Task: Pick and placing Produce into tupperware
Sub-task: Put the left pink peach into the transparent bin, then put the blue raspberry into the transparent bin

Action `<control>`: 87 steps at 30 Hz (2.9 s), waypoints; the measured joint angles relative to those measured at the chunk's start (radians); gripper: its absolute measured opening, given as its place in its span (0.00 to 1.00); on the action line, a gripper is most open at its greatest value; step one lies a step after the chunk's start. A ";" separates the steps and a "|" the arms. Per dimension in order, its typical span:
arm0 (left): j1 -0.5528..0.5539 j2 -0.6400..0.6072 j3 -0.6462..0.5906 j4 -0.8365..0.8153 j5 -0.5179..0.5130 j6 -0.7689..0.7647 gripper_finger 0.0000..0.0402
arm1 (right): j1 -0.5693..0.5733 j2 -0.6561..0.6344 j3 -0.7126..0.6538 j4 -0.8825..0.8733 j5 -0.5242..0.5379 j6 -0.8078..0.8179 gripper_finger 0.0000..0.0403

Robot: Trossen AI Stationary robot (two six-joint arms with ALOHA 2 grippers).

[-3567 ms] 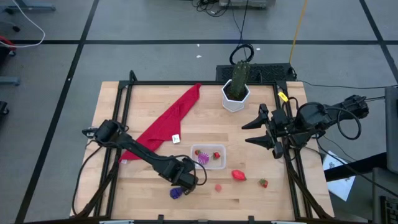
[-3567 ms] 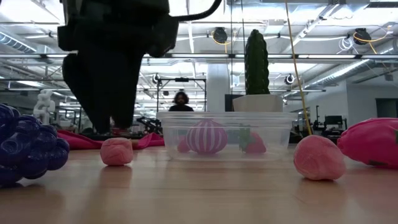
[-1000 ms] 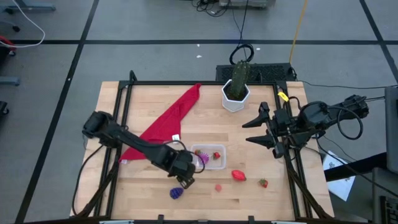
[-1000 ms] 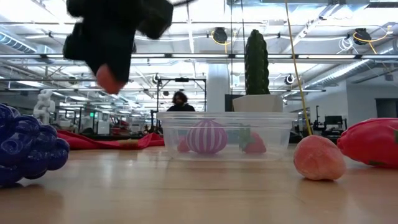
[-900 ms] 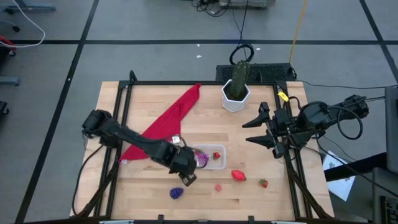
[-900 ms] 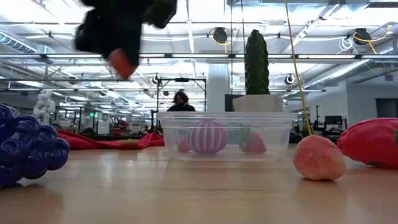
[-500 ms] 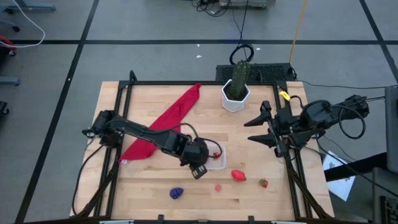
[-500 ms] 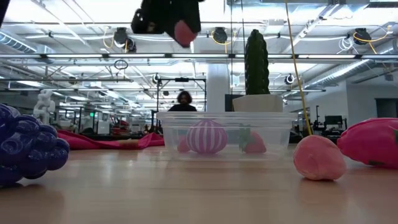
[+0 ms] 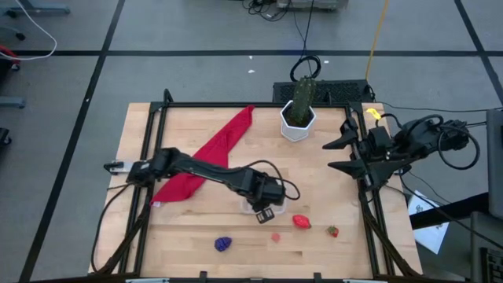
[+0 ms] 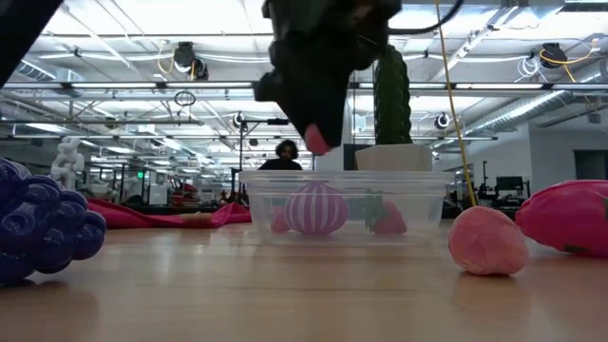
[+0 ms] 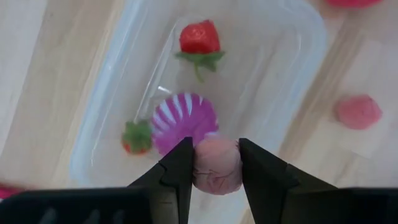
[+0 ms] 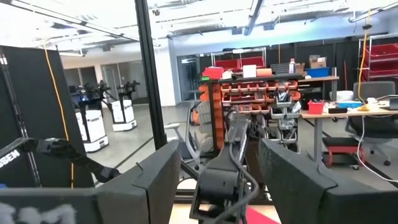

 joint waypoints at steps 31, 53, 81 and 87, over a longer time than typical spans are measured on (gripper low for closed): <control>0.031 0.109 0.064 0.064 -0.090 0.101 0.29 | 0.000 0.032 0.000 0.003 0.001 0.012 0.52; 0.031 0.116 0.064 0.071 -0.086 0.128 0.35 | 0.000 0.034 0.000 0.001 0.001 0.034 0.52; -0.061 -0.084 0.130 -0.205 -0.220 0.104 0.56 | 0.000 0.034 0.000 -0.001 0.000 0.039 0.52; -0.232 -0.118 0.130 -0.289 -0.226 -0.054 0.56 | 0.000 0.034 0.000 0.002 0.000 0.068 0.52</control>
